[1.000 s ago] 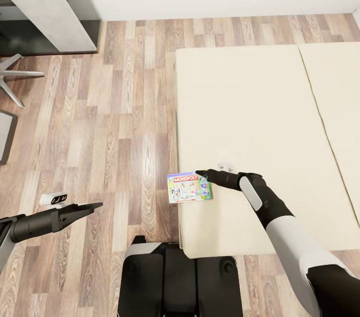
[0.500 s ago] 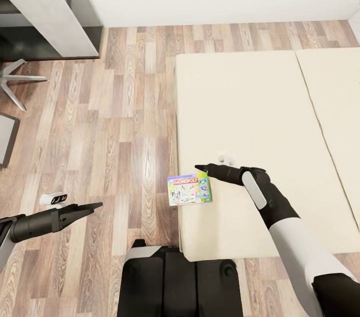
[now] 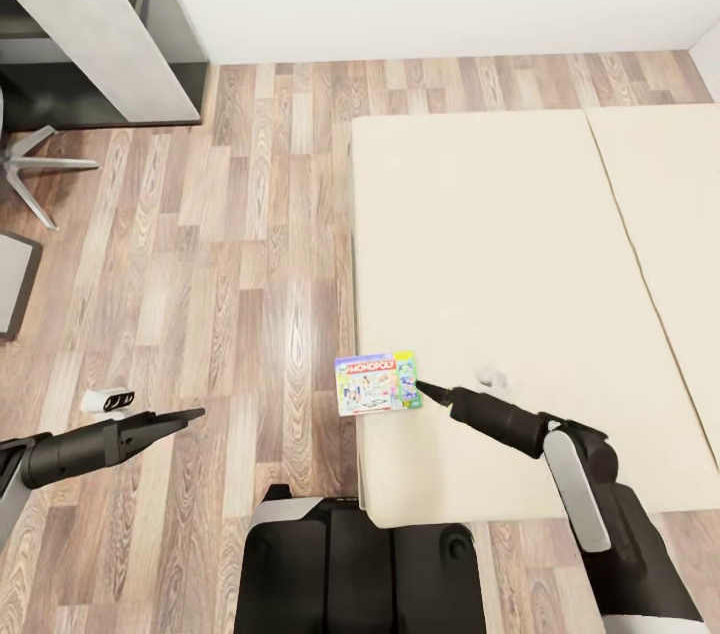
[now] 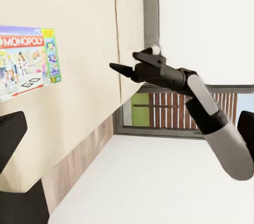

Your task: Put all the toys in the child's room - the three board games (two on the bed and one on the table), the two jigsaw puzzles on the table, and the tennis ball on the table - inside the toy box on the table in the child's room.

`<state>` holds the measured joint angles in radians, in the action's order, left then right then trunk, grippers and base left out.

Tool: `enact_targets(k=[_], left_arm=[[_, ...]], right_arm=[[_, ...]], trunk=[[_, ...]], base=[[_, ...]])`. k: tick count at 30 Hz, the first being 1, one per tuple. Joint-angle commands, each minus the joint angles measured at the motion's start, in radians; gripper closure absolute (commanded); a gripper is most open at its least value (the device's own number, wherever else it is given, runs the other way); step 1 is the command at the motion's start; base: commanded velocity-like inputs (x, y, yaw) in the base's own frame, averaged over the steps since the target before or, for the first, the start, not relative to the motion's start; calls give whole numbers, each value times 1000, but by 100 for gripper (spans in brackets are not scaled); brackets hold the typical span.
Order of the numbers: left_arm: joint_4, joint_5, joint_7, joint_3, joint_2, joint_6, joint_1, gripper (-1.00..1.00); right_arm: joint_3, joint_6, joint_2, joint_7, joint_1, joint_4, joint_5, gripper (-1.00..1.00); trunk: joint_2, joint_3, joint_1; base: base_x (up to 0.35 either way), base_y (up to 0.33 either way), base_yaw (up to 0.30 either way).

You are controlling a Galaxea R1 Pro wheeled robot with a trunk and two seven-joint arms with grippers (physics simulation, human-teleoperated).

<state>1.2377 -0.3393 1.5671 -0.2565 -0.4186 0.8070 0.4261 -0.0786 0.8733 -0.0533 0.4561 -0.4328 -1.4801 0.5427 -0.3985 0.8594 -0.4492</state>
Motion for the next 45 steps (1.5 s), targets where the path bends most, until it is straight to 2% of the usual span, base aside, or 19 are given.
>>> enact_targets(k=[1,2,3,4,8,13,20,45], left_arm=[[-2,0,4,0,0,9,0,-100],[-8,1,4,0,-1,5,0,-100],[-30,3,4,0,-2,-1,0,-100],[-45,6,4,0,-4,-6,0,-100],[-98,9,4,1,-18,-31,0,-100],[-197,11,4,1,-43,-89,-2,-100],[-219,11,4,2,-48,-105,-1,-100],[-221,10,4,2,-48,-107,-1,-100]], right_arm=[[-14,5,0,25,27,-14,0,-100],[-37,4,1,64,73,-31,-1,-100],[-79,0,1,124,152,-48,-4,-100],[-97,-5,1,144,182,-52,-7,-100],[-125,-49,1,175,227,-55,-4,-100],[-135,-158,3,208,261,-48,-7,-100],[-137,-195,3,217,273,-46,-10,-100],[-139,-197,3,216,273,-35,-12,-100]], trunk=[[-1,1,-1],[-1,1,-1],[-1,1,-1],[-1,0,-1],[-1,0,-1],[-1,0,-1],[-1,0,-1],[-1,0,-1]], base=[[0,0,0],[0,0,0],[0,0,0],[0,0,0],[0,0,0],[0,0,0],[0,0,0],[-6,0,0]])
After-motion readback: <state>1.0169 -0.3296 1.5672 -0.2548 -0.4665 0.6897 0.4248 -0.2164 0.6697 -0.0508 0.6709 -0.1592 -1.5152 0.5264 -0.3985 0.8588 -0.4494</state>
